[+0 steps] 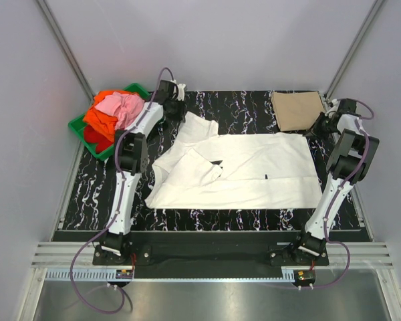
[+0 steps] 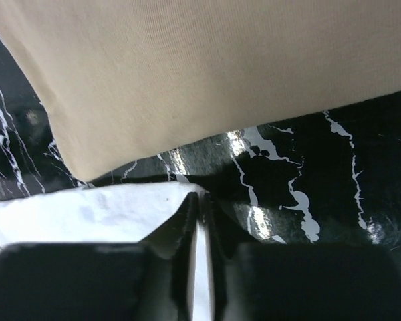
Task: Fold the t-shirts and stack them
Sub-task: Fold the tshirt
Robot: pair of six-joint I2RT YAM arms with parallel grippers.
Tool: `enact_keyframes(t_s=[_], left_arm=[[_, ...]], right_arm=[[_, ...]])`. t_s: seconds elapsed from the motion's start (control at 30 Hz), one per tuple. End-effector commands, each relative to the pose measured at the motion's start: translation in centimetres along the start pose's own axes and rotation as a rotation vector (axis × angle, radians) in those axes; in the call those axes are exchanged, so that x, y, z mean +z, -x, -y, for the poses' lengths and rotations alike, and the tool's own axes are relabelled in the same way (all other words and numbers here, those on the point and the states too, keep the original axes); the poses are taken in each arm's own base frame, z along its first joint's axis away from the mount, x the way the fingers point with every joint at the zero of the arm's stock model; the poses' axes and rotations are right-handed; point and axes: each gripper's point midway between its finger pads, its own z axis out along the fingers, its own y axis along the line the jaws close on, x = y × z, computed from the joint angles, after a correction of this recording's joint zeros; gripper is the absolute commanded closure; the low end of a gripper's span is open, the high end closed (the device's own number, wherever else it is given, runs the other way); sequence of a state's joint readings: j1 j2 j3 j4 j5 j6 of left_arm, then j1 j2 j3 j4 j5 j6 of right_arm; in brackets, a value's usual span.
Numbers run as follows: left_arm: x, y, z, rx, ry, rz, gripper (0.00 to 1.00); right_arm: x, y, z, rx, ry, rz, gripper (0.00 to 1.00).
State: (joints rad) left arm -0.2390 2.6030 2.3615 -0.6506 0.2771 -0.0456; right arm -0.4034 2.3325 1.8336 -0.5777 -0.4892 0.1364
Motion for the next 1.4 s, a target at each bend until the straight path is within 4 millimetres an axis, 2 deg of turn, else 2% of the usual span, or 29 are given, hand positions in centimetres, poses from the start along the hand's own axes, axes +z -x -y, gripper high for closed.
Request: enact_keyframes(t_s=[0.0,0.07,0.2,0.3,0.33,0.37,0.5,0.7,0.83,0.93,1.13,1.27,1.3,1.37], left_arm=[[-0.8,3.0,0.4,0.001,-0.070,0.093,0.88],[-1.0,3.3,0.5,0.001,-0.075,0.101,1.00],[-2.8,5.4,1.3,0.010,-0.084,0.158,1.00],[-4.3,6.7,1.0,0.020,-0.039,0.197,1.00],[-4.6,7.0,0.0,0.019,0.022,0.207,0.80],[-4.7,6.9,-0.5,0.019,0.050,0.208,0.70],[-3.9,4.4,-2.3,-0.004,0.137,0.135,0.64],[-1.4,1.1,-1.8,-0.062,0.064,0.053,0.56],[-0.5,0.2,-1.1,-0.088,0.013,0.022,0.56],[0.0,0.2,-0.4,-0.102,-0.032,0.015,0.59],[0.4,-0.2,0.0,-0.108,-0.067,0.001,0.71],[0.7,-0.2,0.5,-0.119,-0.117,-0.002,0.87],[0.6,-0.1,0.7,-0.119,-0.133,0.002,1.00],[0.0,1.1,1.0,-0.117,-0.139,0.034,1.00]], right_arm=[[-0.7,1.7,-1.1,-0.044,-0.005,0.040,0.90],[-1.0,2.2,-1.2,-0.058,-0.018,0.060,0.98],[-2.2,3.5,-2.1,-0.087,-0.016,0.113,1.00],[-2.6,3.7,-2.7,-0.088,0.002,0.127,1.00],[-2.5,3.5,-2.8,-0.078,0.011,0.121,1.00],[-2.5,3.4,-2.9,-0.073,0.015,0.119,1.00],[-2.5,3.1,-3.1,-0.062,0.020,0.114,1.00],[-3.0,3.3,-3.6,-0.056,0.032,0.122,1.00],[-3.1,3.3,-3.8,-0.062,0.036,0.128,1.00],[-3.1,3.2,-3.7,-0.063,0.034,0.126,1.00],[-2.9,3.2,-3.5,-0.069,0.026,0.128,1.00],[-2.9,3.4,-3.5,-0.073,0.027,0.134,1.00],[-2.8,3.5,-3.5,-0.074,0.029,0.135,1.00],[-2.9,3.6,-3.6,-0.080,0.029,0.137,1.00]])
